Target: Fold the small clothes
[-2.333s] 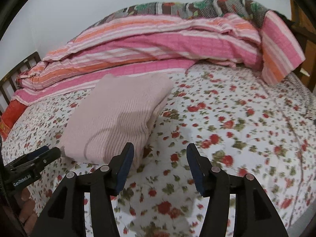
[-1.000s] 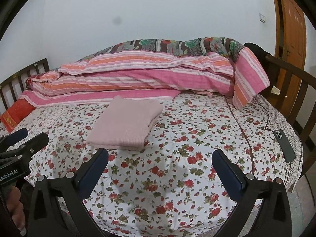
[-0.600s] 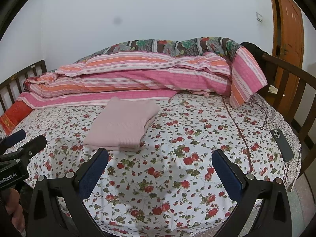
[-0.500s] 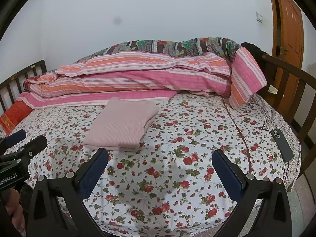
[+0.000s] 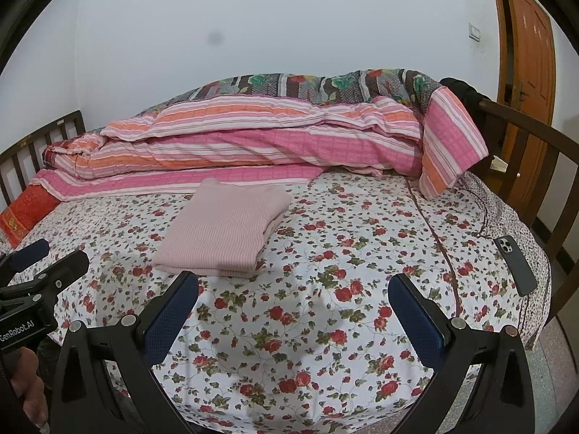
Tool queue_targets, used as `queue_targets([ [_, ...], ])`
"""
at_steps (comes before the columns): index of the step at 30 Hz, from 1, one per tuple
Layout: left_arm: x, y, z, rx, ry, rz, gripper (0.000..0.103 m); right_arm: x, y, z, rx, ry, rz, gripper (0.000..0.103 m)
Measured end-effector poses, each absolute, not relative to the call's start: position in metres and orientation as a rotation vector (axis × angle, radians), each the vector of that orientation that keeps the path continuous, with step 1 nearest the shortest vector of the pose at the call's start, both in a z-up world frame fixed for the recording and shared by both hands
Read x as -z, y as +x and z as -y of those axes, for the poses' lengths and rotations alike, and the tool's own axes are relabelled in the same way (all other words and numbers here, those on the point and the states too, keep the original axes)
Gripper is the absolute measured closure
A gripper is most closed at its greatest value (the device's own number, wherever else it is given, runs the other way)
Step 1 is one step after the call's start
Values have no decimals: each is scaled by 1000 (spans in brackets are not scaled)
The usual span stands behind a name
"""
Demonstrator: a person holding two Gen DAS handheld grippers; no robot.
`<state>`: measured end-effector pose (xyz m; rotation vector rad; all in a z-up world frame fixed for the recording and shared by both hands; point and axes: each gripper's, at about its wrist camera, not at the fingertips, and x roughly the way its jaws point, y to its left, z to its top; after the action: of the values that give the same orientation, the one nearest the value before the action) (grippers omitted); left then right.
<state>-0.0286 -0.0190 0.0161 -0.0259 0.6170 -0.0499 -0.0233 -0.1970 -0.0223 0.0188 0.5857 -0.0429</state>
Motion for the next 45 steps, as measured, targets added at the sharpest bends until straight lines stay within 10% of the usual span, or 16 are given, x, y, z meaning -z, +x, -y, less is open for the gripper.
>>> queue_targets([
  [45,-16,-29,18,52,-29,-616,10,19,-27,195,44,19,-580,1],
])
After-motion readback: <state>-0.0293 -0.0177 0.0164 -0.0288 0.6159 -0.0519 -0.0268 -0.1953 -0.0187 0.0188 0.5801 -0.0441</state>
